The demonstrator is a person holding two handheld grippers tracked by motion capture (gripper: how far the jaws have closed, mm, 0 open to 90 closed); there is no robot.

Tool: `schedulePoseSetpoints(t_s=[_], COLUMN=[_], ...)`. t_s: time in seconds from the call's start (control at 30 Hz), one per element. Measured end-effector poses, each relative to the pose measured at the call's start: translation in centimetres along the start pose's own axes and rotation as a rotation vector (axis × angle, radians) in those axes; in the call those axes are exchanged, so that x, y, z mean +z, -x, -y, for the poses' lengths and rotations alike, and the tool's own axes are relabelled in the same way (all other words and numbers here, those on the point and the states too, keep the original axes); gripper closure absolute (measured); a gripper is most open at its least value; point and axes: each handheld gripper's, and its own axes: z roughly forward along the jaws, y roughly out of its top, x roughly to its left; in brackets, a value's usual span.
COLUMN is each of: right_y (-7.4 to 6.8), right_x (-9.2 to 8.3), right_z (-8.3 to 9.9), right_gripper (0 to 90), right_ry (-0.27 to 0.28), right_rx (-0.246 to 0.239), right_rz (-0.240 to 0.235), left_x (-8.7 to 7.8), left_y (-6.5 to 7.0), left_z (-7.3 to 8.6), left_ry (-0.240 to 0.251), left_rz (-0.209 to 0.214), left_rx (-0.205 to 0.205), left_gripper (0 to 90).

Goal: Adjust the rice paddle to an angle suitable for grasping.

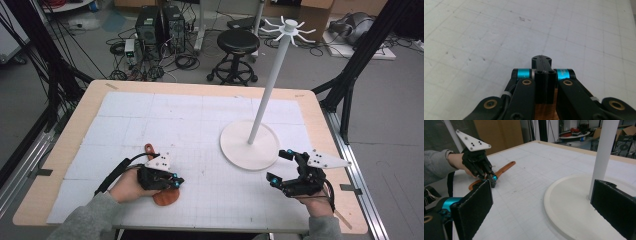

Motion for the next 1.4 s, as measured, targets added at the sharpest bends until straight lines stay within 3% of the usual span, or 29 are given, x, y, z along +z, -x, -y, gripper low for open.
schedulePoseSetpoints(t_s=[0.23, 0.4, 0.77, 0.83, 0.9, 0.97, 1.17, 1.3, 1.4], right_y=[0.1, 0.1, 0.2, 0.1, 0.1, 0.1, 0.0, -0.1, -0.1], right_x=[0.2, 0.2, 0.3, 0.3, 0.3, 0.3, 0.4, 0.4, 0.4], right_z=[0.0, 0.0, 0.0, 0.0, 0.0, 0.0, 0.0, 0.1, 0.1], right_gripper=[2.9, 2.9, 2.9, 2.9, 2.9, 2.9, 2.9, 2.9, 2.9], right_ry=[-0.007, -0.005, -0.003, -0.005, -0.001, -0.002, -0.014, -0.017, -0.023], right_rx=[-0.005, -0.002, -0.008, -0.007, -0.009, -0.009, -0.006, -0.013, -0.012], right_rz=[0.001, 0.001, 0.000, -0.001, 0.000, -0.001, -0.002, 0.000, -0.001], left_x=[-1.3, -2.3, -4.6, -5.4, -6.5, -7.4, -8.9, -9.1, -8.7], left_y=[1.0, 1.0, 1.5, 1.2, 0.5, -0.3, -2.3, -3.3, -3.5], left_z=[0.7, 2.3, 4.4, 4.3, 4.1, 4.3, 6.0, 6.6, 6.7], left_ry=[-0.045, 0.005, 0.022, 0.066, 0.127, 0.154, 0.124, 0.119, 0.099], left_rz=[0.002, 0.033, 0.028, -0.009, -0.059, -0.108, -0.233, -0.266, -0.268], left_rx=[0.049, -0.007, -0.016, -0.009, -0.035, -0.058, -0.098, -0.142, -0.146], left_gripper=[89.6, 89.7, 89.6, 89.6, 89.7, 89.6, 89.6, 89.7, 89.6])
